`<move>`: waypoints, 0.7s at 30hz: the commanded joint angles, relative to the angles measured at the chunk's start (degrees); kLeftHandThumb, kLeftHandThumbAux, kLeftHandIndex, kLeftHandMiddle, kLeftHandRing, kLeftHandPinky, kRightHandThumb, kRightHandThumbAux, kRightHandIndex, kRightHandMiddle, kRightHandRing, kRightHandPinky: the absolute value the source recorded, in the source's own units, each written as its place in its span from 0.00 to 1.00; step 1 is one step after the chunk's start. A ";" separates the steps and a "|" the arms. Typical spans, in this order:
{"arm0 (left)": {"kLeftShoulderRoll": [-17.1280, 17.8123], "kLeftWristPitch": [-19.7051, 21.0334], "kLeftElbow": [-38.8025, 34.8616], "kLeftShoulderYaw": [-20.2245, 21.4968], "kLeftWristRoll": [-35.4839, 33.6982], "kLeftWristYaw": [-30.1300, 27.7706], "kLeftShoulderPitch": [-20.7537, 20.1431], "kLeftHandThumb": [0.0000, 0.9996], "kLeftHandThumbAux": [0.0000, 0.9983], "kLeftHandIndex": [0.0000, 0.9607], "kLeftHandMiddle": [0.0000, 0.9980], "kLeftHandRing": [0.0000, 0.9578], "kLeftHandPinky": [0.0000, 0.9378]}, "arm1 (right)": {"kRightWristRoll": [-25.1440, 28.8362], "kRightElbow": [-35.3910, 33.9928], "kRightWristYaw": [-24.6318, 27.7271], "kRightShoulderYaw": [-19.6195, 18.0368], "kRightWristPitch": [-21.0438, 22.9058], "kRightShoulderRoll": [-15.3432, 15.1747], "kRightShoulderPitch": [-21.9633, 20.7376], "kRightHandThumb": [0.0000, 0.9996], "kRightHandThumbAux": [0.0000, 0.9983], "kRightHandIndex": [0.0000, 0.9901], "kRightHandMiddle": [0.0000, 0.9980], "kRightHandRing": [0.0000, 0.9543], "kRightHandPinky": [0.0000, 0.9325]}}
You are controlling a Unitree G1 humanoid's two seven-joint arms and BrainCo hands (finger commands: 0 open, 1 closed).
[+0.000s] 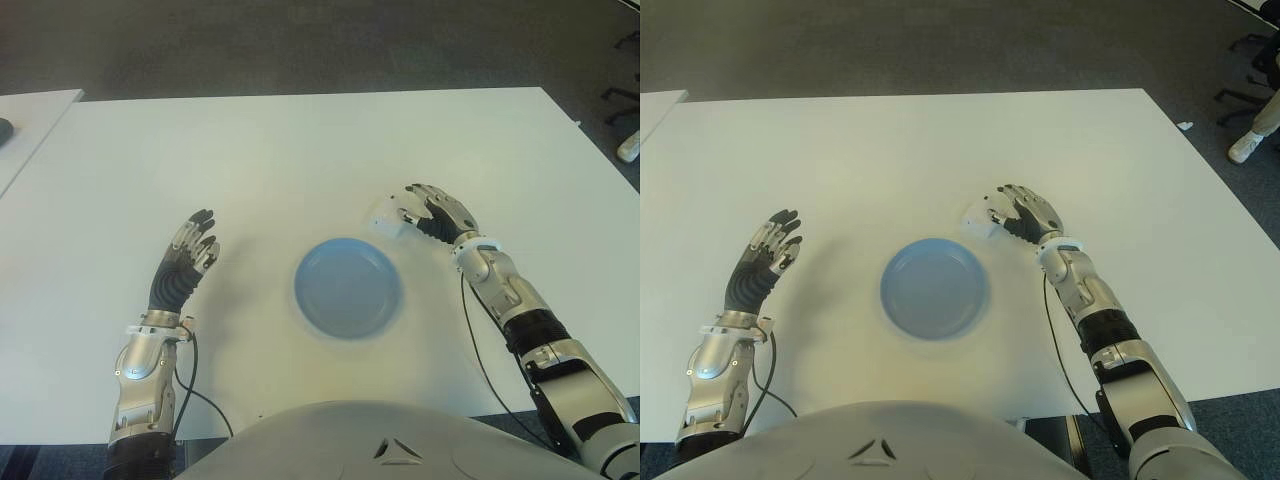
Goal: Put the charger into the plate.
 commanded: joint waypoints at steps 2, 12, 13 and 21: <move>-0.89 0.84 -0.82 -0.81 0.86 1.10 0.50 0.40 0.59 0.07 0.08 0.09 0.14 | -0.52 0.72 0.67 0.98 0.13 0.14 -1.04 0.28 0.13 0.00 0.00 0.00 0.00; -1.32 1.24 -1.49 -0.99 1.36 1.34 0.61 0.40 0.59 0.07 0.08 0.09 0.14 | -0.85 1.47 0.39 2.20 -0.84 0.24 -2.03 0.27 0.13 0.00 0.00 0.00 0.00; -1.35 1.30 -1.60 -1.02 1.39 1.38 0.65 0.40 0.59 0.07 0.08 0.09 0.14 | -0.91 1.43 0.40 2.33 -0.94 0.22 -2.09 0.27 0.13 0.00 0.00 0.00 0.00; -1.34 1.71 -2.38 -1.34 1.51 1.83 0.96 0.40 0.59 0.07 0.08 0.09 0.14 | -1.11 1.24 0.52 2.87 -0.89 0.23 -2.34 0.27 0.13 0.00 0.00 0.00 0.00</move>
